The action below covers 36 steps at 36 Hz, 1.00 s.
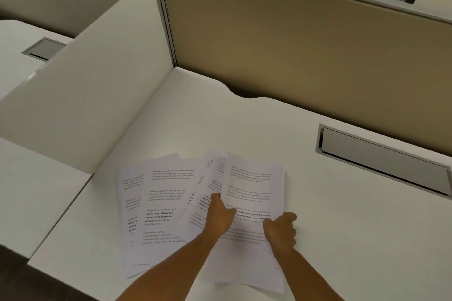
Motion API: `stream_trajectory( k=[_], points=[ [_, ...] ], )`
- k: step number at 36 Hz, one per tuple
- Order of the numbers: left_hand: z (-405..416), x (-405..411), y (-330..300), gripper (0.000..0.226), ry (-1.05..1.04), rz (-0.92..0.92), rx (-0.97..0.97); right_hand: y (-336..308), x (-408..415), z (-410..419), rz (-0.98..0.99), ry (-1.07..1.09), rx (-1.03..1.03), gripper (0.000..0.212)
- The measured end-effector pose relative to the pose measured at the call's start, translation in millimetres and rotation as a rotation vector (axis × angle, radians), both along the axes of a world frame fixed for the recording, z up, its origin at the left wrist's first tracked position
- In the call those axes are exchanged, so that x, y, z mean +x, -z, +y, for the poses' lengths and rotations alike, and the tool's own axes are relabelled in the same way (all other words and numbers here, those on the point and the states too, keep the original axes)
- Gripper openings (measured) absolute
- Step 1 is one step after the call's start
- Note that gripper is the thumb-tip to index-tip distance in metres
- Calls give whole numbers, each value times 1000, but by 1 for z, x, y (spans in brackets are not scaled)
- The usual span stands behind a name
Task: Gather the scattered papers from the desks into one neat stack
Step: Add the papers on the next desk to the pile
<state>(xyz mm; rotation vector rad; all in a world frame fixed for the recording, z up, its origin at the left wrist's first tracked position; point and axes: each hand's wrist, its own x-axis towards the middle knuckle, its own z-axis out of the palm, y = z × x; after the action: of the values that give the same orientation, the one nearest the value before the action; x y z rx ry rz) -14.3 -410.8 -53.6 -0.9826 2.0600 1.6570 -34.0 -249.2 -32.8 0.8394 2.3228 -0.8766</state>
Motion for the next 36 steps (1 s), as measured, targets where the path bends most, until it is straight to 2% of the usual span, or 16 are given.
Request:
stream_trajectory(
  k=[5, 8, 10, 14, 20, 24, 30, 36],
  points=[
    [1, 2, -5, 49, -54, -19, 95, -2, 6, 1, 57, 111, -177, 70],
    [3, 5, -7, 35, -8, -12, 107, -2, 12, 5, 79, 58, -182, 53],
    [4, 8, -10, 34, 17, 21, 100, -3, 16, 7, 96, 48, -166, 46],
    [6, 12, -19, 39, -6, 48, 85, -7, 22, 11, 120, 51, -152, 53],
    [1, 13, -32, 44, -2, 86, 44, -17, 30, 16, 164, 93, -196, 43],
    [-16, 9, -43, 47, -8, 129, 26, -24, 31, 10, 197, 139, -309, 52],
    [-43, 12, -55, 47, -14, 164, 11, -33, 29, -3, 202, 131, -480, 32],
    [-60, 26, -57, 41, -114, 180, 71, -51, 24, -21, 225, 64, -615, 37]
  ],
)
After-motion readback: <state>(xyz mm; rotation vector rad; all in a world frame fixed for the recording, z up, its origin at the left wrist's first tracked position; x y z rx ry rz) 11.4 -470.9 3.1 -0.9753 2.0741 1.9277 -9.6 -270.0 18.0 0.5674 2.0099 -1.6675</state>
